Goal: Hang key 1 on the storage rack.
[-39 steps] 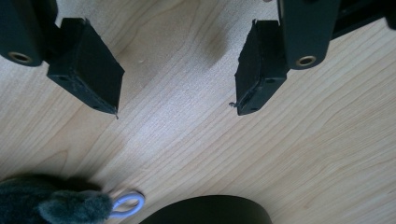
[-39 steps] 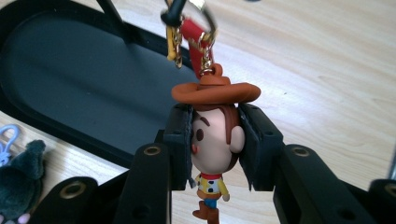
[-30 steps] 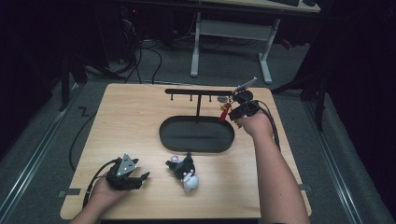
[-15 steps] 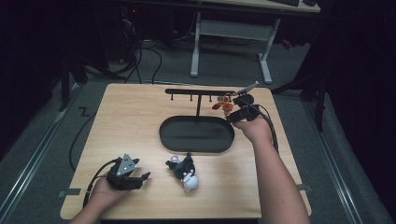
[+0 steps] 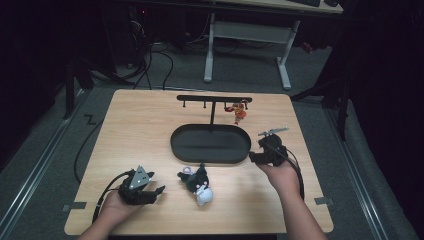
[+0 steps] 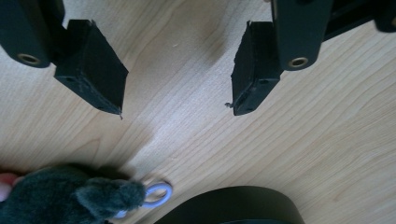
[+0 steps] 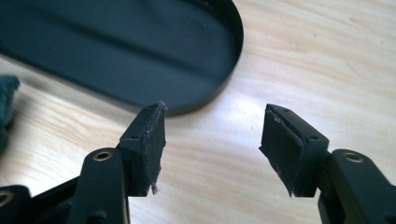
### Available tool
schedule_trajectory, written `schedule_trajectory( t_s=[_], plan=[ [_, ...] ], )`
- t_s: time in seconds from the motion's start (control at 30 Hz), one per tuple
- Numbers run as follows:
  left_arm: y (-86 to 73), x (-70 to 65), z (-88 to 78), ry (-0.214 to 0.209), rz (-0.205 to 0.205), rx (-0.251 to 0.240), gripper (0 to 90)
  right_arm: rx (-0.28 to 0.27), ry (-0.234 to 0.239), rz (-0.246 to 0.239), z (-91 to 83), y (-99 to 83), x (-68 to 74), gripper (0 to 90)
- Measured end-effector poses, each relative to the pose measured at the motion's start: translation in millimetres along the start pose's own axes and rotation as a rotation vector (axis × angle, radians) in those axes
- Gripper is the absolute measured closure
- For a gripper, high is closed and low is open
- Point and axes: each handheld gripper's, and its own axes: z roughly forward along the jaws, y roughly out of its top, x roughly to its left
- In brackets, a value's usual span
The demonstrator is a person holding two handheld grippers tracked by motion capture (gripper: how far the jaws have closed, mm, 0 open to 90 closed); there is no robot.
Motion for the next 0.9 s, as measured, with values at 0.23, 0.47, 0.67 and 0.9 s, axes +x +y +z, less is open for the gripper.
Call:
schedule_trajectory(
  t_s=[0.23, 0.47, 0.67, 0.9],
  plan=[
    [3.1, -6.7, 0.3, -0.025, -0.029, -0.002, 43.2, -0.129, 0.03, 0.059, 1.1, -60.9, -0.7, 44.3],
    [8.7, -22.2, 10.2, -0.04, -0.049, 0.027, 54.6, -0.24, 0.037, 0.059, 4.8, -106.3, 14.0, 51.5],
    [19.9, -35.6, 19.0, -0.023, -0.066, 0.009, 75.6, -0.255, 0.059, 0.048, 4.4, -118.2, 21.6, 55.6],
    [30.2, -49.7, 29.6, -0.028, -0.061, 0.003, 89.3, -0.251, 0.079, 0.038, 7.0, -118.0, 25.0, 56.3]
  ],
)
